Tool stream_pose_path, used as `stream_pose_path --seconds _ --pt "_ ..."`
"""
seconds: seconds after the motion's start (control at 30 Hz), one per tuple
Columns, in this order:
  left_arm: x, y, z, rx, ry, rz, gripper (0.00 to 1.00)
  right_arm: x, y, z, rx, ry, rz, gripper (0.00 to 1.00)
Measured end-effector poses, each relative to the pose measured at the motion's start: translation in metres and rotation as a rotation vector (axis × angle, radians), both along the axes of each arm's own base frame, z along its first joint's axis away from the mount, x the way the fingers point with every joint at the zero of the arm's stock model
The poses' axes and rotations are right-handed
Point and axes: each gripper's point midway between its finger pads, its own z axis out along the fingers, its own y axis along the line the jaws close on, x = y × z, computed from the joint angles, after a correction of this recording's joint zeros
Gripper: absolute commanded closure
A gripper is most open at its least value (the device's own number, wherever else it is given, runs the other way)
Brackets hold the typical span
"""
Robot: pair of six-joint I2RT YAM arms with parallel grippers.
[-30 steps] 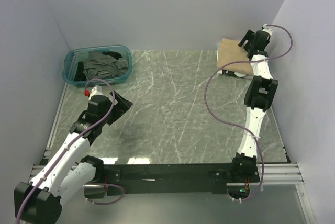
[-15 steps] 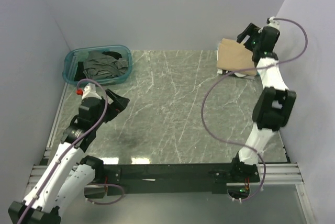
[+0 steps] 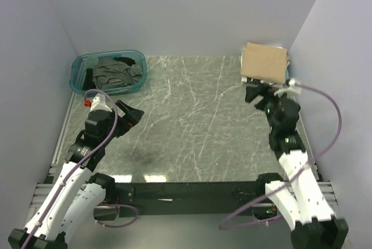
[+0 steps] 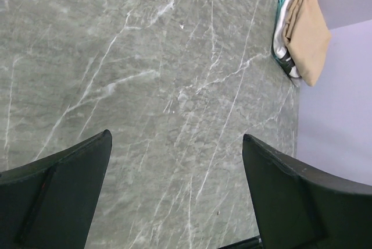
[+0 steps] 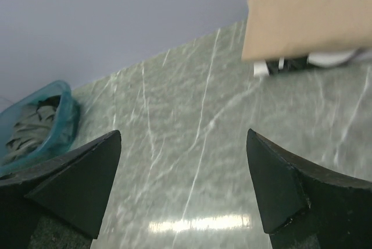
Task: Fold and stack the t-shirts
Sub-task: Reset both grippers
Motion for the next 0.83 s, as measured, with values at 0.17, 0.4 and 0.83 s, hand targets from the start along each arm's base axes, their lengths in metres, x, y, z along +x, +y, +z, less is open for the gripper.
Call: stream_pose_path --seconds 0.17,0.4,0.83 --pt "-0.003 0.001 -0.001 0.002 0.007 0.001 0.01 -0.053 0.003 -0.036 0.063 0.027 0.012 0.06" --pt "-0.008 0.005 0.007 -0.008 -0.035 0.011 0.01 -0.097 -0.001 -0.045 0.056 -0.026 0.019 0.05" --pt "-0.012 0.015 0.004 -0.006 -0.047 0.068 0.01 -0.112 0.004 -0.058 0.035 -0.046 0.062 0.05"
